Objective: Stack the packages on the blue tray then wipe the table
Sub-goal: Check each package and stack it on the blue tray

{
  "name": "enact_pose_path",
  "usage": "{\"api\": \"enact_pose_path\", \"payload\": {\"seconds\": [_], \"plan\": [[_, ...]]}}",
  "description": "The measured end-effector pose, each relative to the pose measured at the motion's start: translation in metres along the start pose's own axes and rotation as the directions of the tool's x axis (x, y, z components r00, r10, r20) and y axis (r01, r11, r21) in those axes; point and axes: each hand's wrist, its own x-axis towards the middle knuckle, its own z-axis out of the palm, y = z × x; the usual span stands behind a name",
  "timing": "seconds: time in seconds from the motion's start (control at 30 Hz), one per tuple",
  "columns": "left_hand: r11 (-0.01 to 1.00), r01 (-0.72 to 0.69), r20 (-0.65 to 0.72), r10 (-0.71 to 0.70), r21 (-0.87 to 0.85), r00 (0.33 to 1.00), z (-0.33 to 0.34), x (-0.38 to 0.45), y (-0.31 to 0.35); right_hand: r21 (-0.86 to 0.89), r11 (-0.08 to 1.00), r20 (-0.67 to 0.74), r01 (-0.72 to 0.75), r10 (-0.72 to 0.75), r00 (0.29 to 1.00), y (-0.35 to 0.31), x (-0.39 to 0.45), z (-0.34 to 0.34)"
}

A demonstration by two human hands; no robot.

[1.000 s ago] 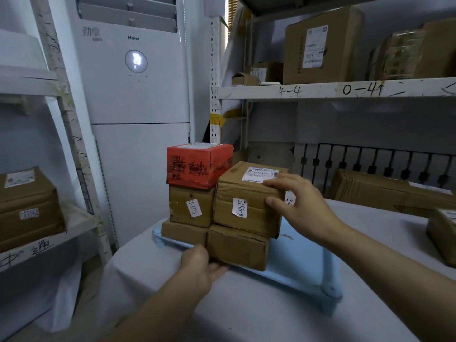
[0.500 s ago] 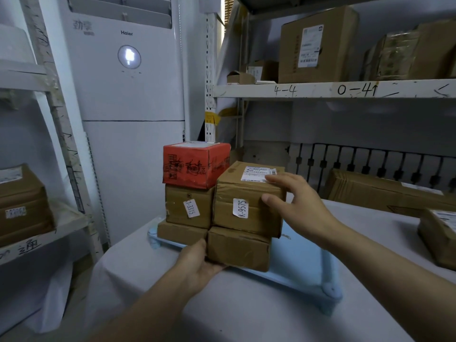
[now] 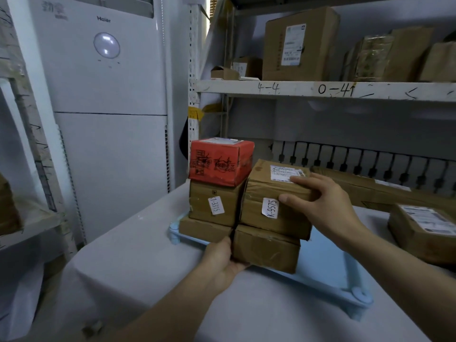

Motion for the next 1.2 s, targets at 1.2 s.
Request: {"api": "enact_pose_path", "payload": {"seconds": [1.2], "plan": [[0.884,0.032,-0.061,-0.004,0.466,0.998,0.106,-0.081,-0.107,0.058,0.972,0.063,-0.230,0.226,0.972,0.101,-0.075,-0.086]]}}
